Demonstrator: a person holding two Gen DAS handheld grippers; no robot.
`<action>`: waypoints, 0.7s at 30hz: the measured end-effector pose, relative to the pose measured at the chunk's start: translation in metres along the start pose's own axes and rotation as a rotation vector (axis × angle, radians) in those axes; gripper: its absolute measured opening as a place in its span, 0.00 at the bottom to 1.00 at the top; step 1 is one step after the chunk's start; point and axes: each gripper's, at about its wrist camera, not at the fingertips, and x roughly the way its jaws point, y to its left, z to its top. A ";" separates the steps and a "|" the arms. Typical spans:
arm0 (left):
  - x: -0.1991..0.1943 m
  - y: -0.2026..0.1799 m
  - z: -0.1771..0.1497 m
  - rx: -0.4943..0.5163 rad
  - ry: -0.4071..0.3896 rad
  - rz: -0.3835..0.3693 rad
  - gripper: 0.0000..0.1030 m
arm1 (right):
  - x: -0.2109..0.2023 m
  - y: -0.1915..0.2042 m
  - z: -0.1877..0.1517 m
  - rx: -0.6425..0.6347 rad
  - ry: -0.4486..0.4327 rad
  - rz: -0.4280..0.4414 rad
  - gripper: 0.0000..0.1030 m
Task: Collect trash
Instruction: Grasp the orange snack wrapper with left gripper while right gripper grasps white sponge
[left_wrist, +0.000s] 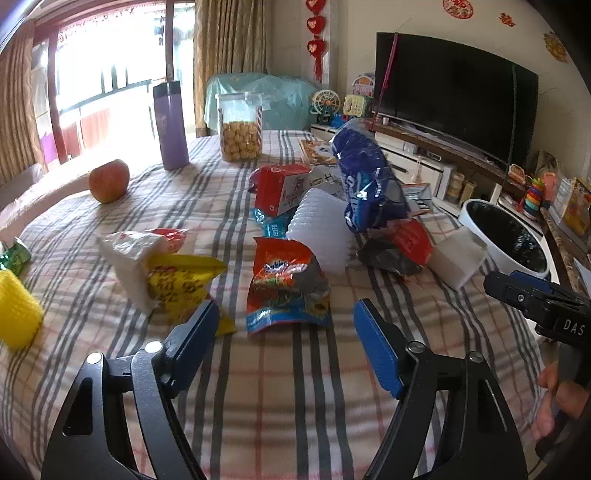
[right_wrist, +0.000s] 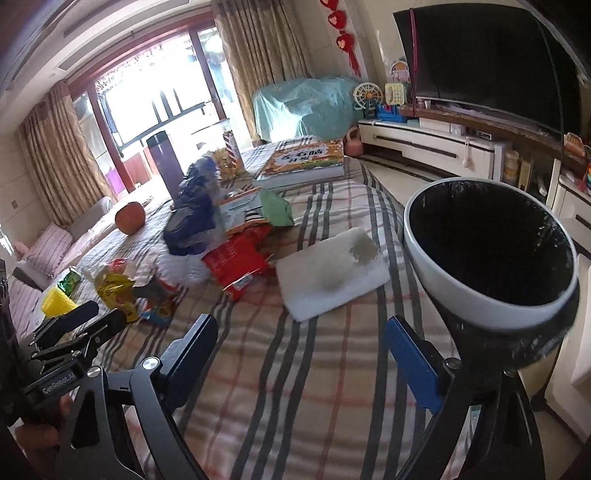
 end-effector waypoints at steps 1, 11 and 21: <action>0.006 0.000 0.002 -0.003 0.008 0.005 0.73 | 0.005 -0.003 0.003 0.002 0.008 0.005 0.91; 0.056 0.006 0.015 -0.026 0.125 0.008 0.30 | 0.044 -0.018 0.015 0.019 0.099 0.028 0.82; 0.053 0.004 0.015 -0.009 0.124 -0.037 0.02 | 0.043 -0.009 0.013 -0.026 0.097 0.027 0.32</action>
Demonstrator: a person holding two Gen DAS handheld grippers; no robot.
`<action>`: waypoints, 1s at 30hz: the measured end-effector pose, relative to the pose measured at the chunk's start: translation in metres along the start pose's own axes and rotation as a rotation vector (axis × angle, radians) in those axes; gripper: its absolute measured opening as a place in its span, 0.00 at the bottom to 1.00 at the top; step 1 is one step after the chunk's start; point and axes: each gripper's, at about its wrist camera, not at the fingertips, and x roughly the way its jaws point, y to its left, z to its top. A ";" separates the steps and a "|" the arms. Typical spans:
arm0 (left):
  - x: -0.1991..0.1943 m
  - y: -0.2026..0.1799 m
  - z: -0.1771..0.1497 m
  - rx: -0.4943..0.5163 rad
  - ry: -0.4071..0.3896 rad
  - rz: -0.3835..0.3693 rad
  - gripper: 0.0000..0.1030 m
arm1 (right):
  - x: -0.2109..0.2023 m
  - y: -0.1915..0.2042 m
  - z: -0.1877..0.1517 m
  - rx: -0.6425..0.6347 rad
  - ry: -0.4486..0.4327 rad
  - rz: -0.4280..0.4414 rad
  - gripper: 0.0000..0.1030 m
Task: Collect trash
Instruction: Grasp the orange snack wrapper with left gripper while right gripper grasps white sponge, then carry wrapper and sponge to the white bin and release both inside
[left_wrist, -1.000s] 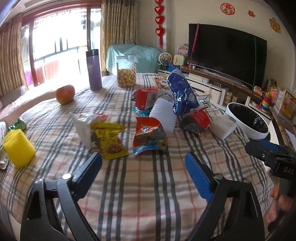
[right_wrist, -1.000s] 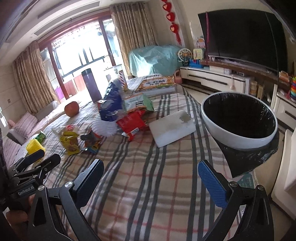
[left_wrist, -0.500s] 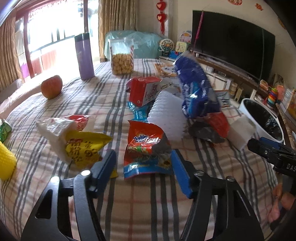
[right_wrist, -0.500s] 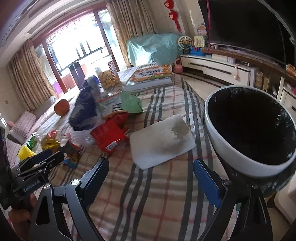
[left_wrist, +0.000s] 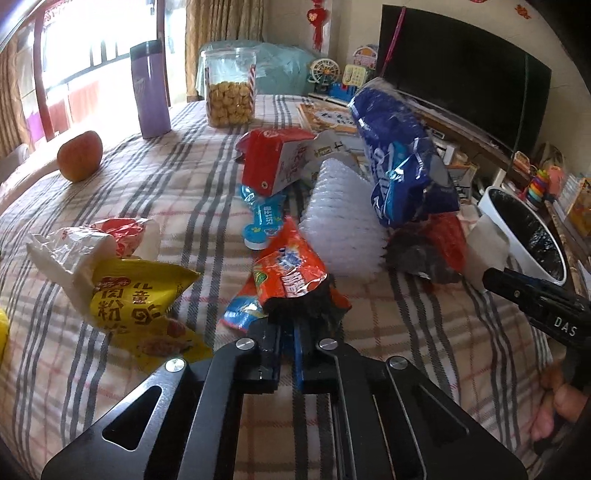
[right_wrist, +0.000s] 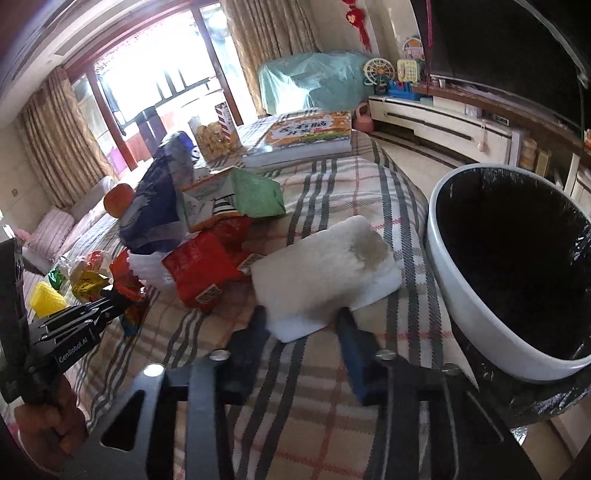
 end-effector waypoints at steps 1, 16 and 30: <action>-0.002 0.000 -0.001 0.002 -0.003 -0.003 0.01 | -0.002 0.001 -0.002 0.001 -0.004 0.002 0.29; -0.046 -0.015 -0.022 0.018 -0.038 -0.067 0.01 | -0.040 -0.004 -0.022 0.034 -0.010 0.065 0.15; -0.062 -0.054 -0.023 0.087 -0.048 -0.172 0.01 | -0.073 -0.015 -0.032 0.052 -0.053 0.047 0.15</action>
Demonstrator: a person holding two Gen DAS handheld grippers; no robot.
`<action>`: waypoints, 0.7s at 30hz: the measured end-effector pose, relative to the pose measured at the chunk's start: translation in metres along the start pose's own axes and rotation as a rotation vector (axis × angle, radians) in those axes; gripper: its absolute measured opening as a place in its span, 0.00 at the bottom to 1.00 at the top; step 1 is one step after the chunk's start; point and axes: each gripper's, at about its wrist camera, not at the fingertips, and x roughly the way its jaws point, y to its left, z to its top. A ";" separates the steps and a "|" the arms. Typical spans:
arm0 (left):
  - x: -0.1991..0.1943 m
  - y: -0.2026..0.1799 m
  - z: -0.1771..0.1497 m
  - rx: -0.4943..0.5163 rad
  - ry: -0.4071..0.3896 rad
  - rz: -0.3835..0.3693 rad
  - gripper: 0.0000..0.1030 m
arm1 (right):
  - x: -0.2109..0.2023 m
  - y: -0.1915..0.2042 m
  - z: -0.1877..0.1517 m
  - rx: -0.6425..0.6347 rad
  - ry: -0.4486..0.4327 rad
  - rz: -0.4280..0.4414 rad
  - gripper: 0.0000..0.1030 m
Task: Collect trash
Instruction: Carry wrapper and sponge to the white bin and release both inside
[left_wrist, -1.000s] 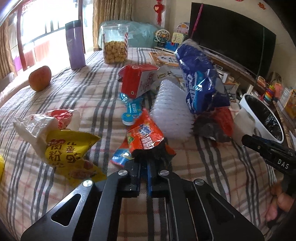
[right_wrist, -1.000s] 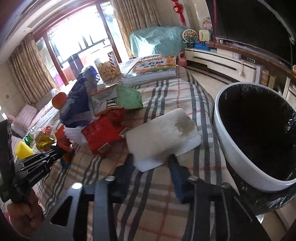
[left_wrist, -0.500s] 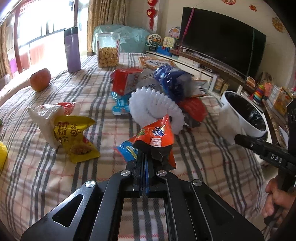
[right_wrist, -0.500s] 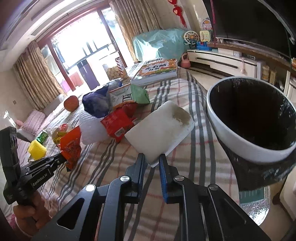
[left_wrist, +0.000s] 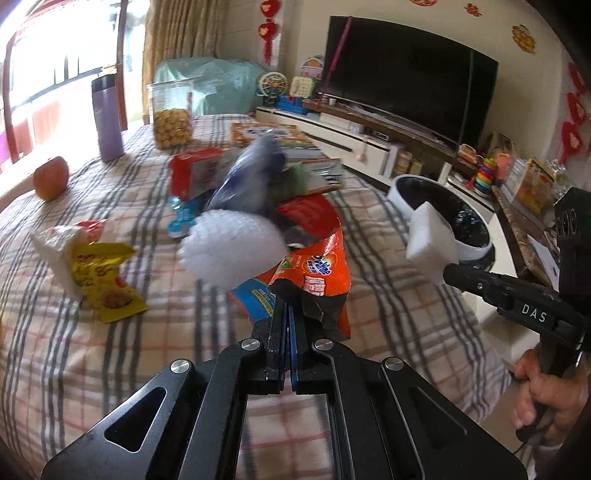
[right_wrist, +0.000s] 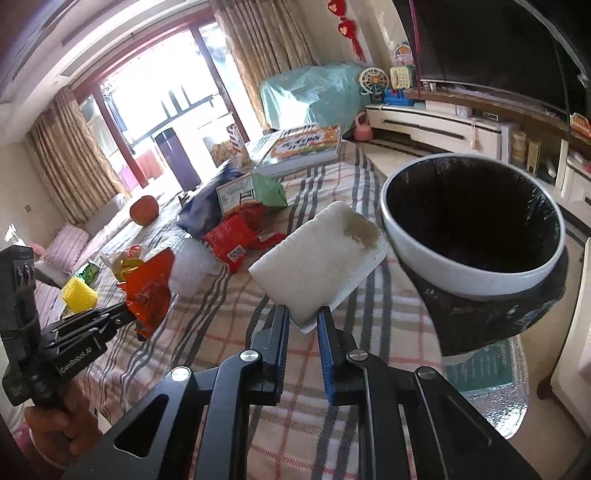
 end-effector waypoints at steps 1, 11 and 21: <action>0.000 -0.004 0.002 0.006 -0.002 -0.007 0.01 | -0.003 -0.001 0.000 0.002 -0.005 -0.001 0.15; 0.010 -0.056 0.027 0.093 -0.012 -0.072 0.01 | -0.029 -0.032 0.007 0.038 -0.050 -0.026 0.15; 0.037 -0.098 0.050 0.155 0.000 -0.100 0.01 | -0.042 -0.068 0.015 0.081 -0.070 -0.064 0.15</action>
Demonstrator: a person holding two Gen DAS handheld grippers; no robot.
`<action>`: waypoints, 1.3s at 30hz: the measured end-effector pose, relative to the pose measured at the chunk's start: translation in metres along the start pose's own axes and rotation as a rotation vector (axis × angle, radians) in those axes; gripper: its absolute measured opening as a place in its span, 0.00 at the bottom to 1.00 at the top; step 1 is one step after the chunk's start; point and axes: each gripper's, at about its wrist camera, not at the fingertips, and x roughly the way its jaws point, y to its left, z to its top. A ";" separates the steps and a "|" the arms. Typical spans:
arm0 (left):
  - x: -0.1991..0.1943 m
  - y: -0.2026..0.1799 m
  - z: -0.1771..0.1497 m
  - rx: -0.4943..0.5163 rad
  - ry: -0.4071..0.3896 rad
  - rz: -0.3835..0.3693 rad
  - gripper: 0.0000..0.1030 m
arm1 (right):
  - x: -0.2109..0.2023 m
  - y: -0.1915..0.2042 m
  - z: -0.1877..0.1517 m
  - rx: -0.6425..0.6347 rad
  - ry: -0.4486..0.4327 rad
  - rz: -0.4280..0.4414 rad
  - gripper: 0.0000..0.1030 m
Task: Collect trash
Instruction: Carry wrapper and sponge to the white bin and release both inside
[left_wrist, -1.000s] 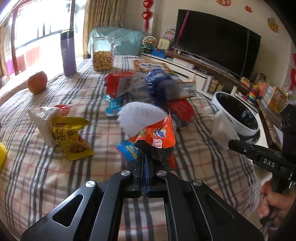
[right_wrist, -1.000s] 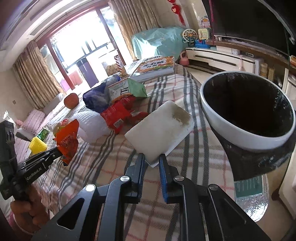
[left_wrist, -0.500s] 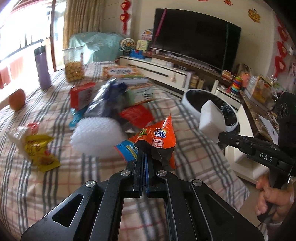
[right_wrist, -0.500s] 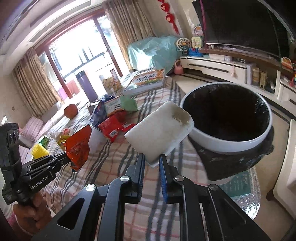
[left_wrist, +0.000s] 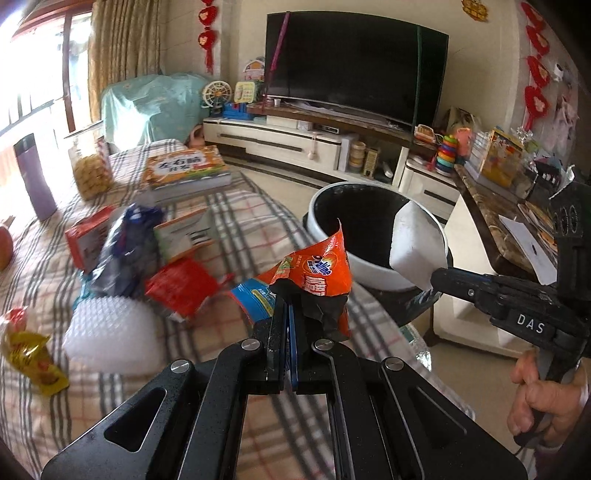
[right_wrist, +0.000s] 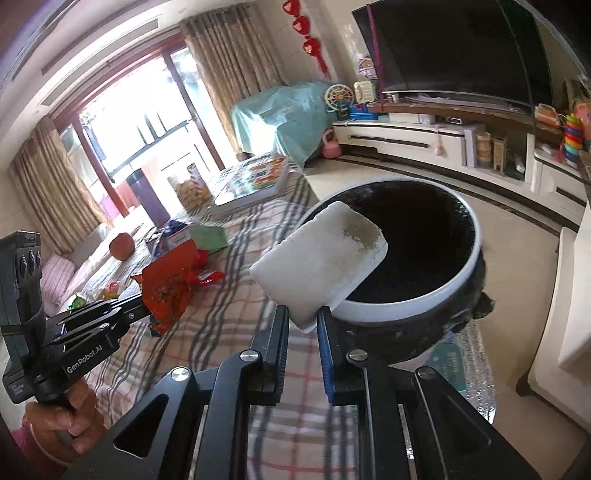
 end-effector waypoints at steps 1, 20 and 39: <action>0.002 -0.002 0.002 0.003 0.001 -0.002 0.01 | 0.000 -0.003 0.002 0.003 0.000 -0.002 0.15; 0.057 -0.043 0.054 0.082 0.020 -0.025 0.01 | 0.012 -0.053 0.033 0.021 -0.001 -0.052 0.15; 0.108 -0.063 0.073 0.105 0.092 -0.047 0.01 | 0.030 -0.077 0.048 0.008 0.031 -0.071 0.15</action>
